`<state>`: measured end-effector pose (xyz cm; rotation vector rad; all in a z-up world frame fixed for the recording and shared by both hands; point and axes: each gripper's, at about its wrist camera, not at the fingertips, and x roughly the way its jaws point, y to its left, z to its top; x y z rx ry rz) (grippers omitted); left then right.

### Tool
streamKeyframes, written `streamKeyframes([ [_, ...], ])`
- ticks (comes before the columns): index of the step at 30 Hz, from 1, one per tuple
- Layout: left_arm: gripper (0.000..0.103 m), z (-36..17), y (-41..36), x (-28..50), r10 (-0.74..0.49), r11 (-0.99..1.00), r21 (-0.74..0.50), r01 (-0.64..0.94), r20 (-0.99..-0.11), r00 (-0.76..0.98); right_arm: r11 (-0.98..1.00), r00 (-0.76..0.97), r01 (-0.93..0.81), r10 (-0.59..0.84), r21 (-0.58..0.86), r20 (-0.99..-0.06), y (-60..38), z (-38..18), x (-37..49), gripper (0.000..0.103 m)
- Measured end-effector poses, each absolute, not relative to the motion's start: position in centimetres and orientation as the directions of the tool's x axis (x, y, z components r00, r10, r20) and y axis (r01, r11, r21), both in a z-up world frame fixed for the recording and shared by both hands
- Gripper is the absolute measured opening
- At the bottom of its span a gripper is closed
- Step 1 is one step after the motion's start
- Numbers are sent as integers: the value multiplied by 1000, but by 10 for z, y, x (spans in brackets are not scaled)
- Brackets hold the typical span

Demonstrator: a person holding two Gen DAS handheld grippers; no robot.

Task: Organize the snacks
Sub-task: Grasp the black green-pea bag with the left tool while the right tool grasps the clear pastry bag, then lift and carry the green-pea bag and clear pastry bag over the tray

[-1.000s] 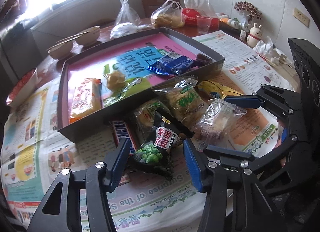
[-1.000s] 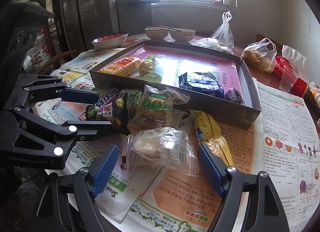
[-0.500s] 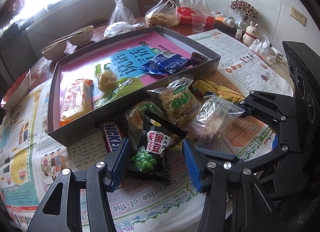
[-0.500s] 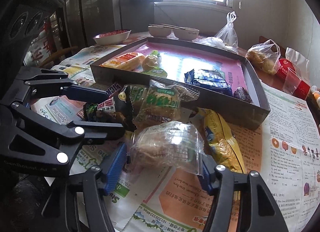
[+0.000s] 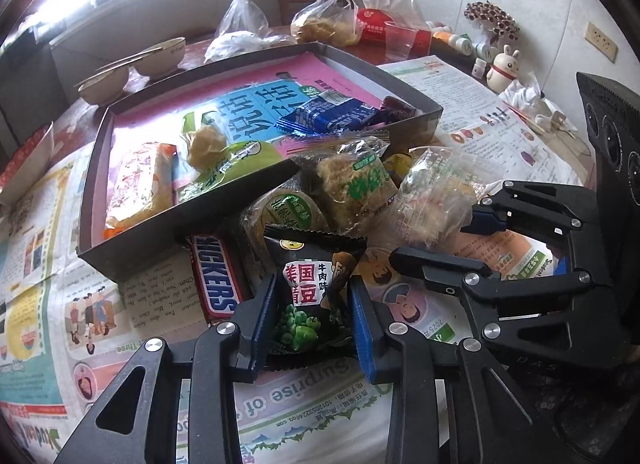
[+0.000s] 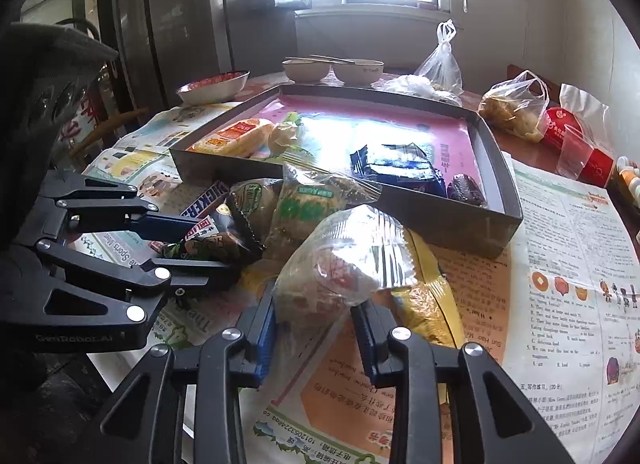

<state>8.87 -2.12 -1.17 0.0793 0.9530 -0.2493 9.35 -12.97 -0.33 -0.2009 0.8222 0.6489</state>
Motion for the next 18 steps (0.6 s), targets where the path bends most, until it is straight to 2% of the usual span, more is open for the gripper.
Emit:
streamKeyframes([
  [18,34,6,0,79,-188,977,-92,191,-789,585,802,525,-583,493,128,-694,-148,17,95,34],
])
